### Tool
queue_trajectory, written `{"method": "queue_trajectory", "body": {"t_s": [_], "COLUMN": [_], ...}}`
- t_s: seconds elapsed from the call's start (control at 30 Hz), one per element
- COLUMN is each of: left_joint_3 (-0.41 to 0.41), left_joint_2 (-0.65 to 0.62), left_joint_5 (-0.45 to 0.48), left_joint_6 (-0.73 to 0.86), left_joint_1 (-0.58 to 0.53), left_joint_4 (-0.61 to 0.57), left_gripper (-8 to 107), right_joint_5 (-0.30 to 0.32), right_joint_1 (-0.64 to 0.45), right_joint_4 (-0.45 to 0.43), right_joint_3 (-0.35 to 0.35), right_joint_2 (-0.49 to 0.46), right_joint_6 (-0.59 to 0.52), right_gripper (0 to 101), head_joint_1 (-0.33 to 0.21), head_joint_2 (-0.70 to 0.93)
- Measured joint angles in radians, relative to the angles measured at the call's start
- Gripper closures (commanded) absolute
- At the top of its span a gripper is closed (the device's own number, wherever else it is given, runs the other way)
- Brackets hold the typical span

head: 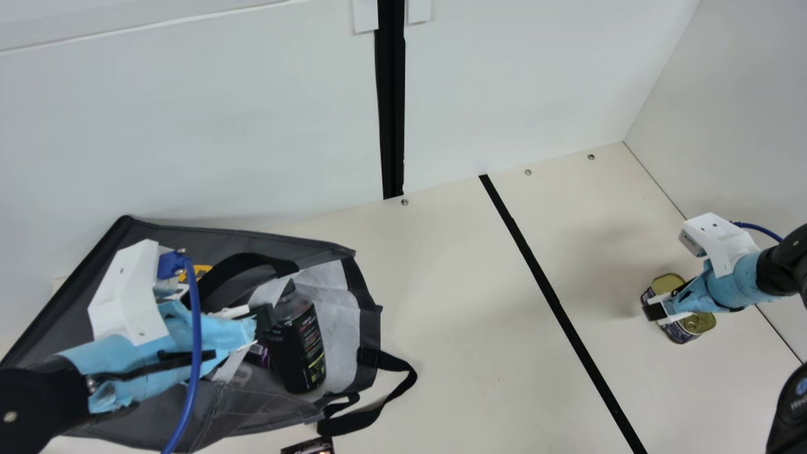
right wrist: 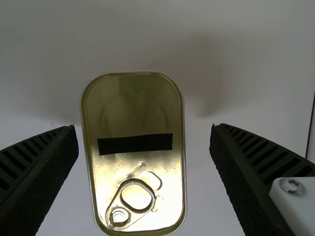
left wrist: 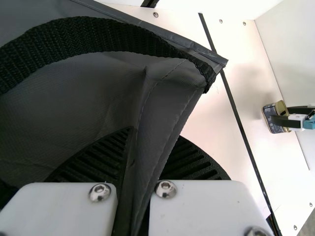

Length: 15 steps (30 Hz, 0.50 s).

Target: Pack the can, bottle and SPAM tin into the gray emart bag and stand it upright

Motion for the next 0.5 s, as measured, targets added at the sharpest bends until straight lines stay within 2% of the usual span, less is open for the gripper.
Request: {"method": "queue_trajectory", "body": {"t_s": [0.43, 0.5], "left_joint_3": [0.0, 0.0], "left_joint_2": [0.0, 0.0], "left_joint_5": [0.0, 0.0], "left_joint_6": [0.0, 0.0], "left_joint_1": [0.0, 0.0], "left_joint_4": [0.0, 0.0], "left_gripper": [107, 107], "right_joint_5": [0.043, 0.062], "right_joint_1": [-0.005, -0.005], "right_joint_4": [0.018, 0.029], "right_joint_3": [-0.044, -0.053], "right_joint_2": [0.06, 0.061], "right_joint_6": [0.001, -0.006], "right_gripper": [100, 101], "head_joint_1": [0.0, 0.0], "head_joint_2": [-0.002, -0.002]}}
